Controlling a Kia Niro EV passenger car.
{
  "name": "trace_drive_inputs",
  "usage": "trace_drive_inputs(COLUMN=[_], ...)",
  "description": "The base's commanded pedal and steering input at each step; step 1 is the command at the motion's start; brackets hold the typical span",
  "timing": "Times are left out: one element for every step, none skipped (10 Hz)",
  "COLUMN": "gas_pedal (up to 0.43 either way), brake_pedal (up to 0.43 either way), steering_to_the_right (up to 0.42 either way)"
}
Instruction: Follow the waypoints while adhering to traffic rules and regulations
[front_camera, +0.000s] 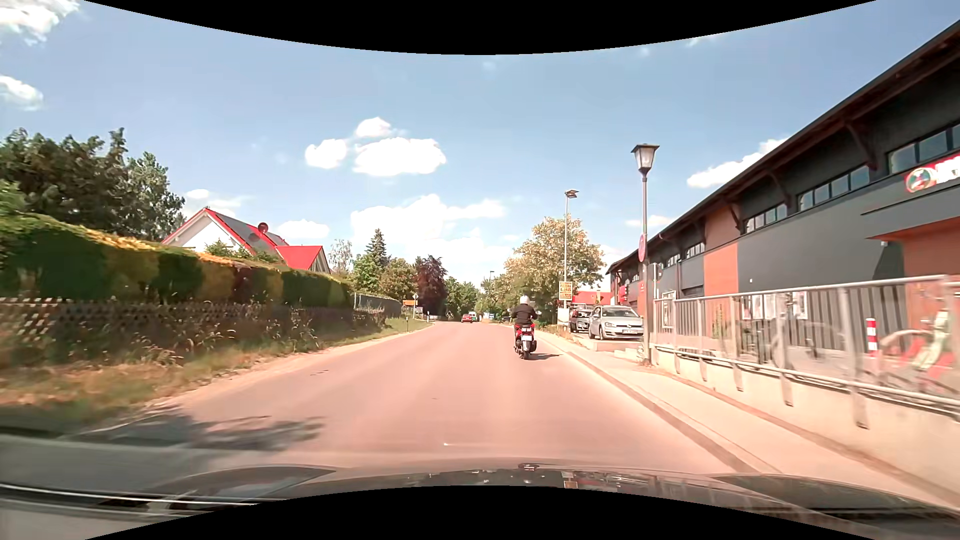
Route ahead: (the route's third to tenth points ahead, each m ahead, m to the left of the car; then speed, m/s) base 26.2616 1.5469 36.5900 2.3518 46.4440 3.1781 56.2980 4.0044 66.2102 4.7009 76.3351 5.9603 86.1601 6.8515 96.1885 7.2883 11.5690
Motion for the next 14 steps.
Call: trace_drive_inputs(gas_pedal=[0.150,0.150,0.150,0.150,0.150,0.150,0.150,0.150,0.157,0.169,0.177,0.177,0.177,0.177], brake_pedal=[0.012,0.006,0.012,0.012,0.012,0.012,0.012,0.012,0.012,0.012,0.012,0.012,0.012,0.012], steering_to_the_right=[-0.007,-0.007,-0.007,-0.007,-0.008,-0.007,-0.007,-0.008,-0.007,-0.007,-0.007,-0.008,-0.008,-0.007])
